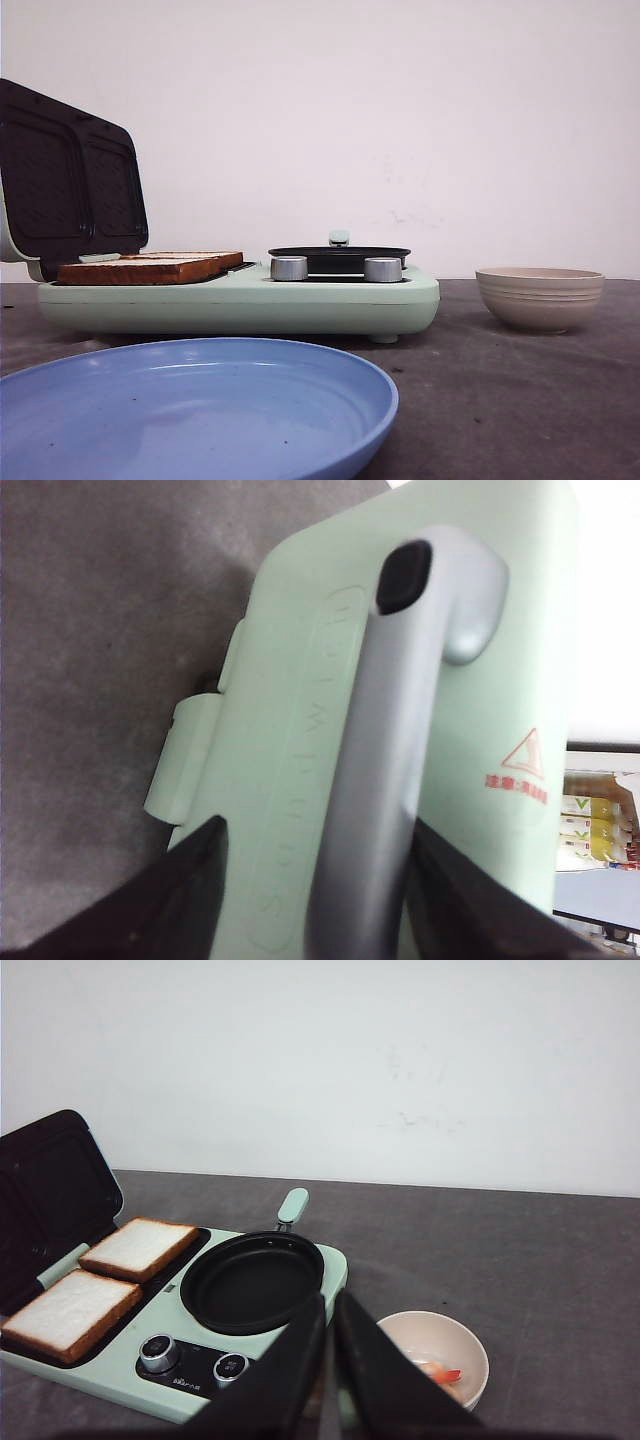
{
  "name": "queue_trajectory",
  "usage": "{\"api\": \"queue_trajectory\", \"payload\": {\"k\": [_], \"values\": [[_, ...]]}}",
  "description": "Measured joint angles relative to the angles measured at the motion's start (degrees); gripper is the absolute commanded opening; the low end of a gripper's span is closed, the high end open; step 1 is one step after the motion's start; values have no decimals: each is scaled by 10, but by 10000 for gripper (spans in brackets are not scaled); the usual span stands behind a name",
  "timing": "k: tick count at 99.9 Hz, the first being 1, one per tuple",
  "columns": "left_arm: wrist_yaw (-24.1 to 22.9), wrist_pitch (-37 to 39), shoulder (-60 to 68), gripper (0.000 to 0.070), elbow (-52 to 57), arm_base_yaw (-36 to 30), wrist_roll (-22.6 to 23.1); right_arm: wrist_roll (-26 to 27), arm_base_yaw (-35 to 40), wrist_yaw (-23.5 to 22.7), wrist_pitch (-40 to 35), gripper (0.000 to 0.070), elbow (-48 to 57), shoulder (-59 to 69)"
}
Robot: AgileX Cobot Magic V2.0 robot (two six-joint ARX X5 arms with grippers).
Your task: Make breakfast with bread and shrimp
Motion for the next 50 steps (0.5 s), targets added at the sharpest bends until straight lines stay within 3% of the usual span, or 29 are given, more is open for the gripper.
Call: {"api": "queue_trajectory", "payload": {"k": [12, 50], "values": [[11, 0, 0, 19, 0, -2, 0, 1, 0, 0, 0, 3, 0, 0], [35, 0, 0, 19, 2, -7, 0, 11, 0, 0, -4, 4, 0, 0]]}}
